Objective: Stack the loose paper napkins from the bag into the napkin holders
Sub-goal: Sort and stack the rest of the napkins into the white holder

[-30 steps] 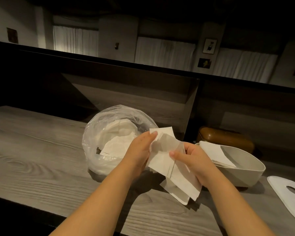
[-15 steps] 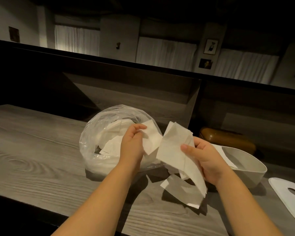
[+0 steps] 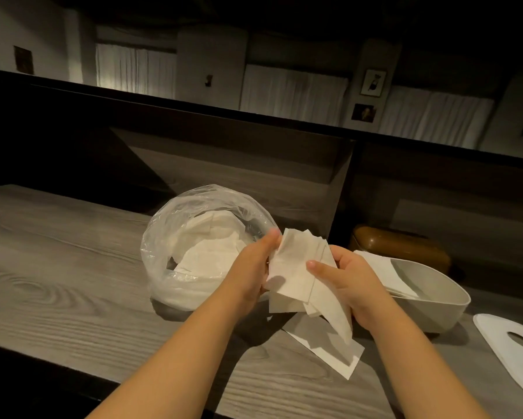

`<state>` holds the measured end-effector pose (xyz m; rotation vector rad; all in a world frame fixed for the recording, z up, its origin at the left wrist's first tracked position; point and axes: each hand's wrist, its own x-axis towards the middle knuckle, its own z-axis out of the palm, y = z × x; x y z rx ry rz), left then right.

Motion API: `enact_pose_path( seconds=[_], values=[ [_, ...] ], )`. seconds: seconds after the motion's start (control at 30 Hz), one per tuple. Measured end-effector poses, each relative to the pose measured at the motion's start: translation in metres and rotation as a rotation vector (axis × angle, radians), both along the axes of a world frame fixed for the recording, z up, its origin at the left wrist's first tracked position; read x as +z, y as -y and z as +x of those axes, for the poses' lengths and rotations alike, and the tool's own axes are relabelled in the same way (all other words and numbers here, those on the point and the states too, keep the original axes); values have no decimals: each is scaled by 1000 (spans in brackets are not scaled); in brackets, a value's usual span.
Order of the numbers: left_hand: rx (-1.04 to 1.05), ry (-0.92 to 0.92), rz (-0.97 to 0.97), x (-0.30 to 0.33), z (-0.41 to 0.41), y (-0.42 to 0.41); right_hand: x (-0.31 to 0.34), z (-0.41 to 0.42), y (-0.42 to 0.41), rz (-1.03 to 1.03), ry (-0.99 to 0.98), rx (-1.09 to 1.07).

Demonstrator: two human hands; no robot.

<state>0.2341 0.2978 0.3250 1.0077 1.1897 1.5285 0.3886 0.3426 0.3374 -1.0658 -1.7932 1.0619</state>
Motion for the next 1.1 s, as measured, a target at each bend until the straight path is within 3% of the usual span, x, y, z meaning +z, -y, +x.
enact_pose_path(
  seconds=[0.1,0.2,0.37,0.47,0.57,0.73,0.97,1.1],
  values=[
    [-6,-147,72,-6,-3,-2,-3,-2,0,75,105,29],
    [87,-98,75,-4,-1,-1,-6,-5,1,87,106,24],
    [220,186,40,3,-3,-2,2,-3,1,88,-193,-78],
    [260,112,79,0,-2,-6,6,-2,2,52,-414,-106],
    [308,-5,142,-7,1,-10,5,-5,5,8,-510,-56],
    [242,-76,198,-14,11,-11,-4,-18,7,-14,-433,7],
    [224,97,135,-11,18,-11,-17,-27,1,7,-285,-121],
    [96,261,30,-9,18,-11,-17,-28,3,-11,-200,-97]
  ],
)
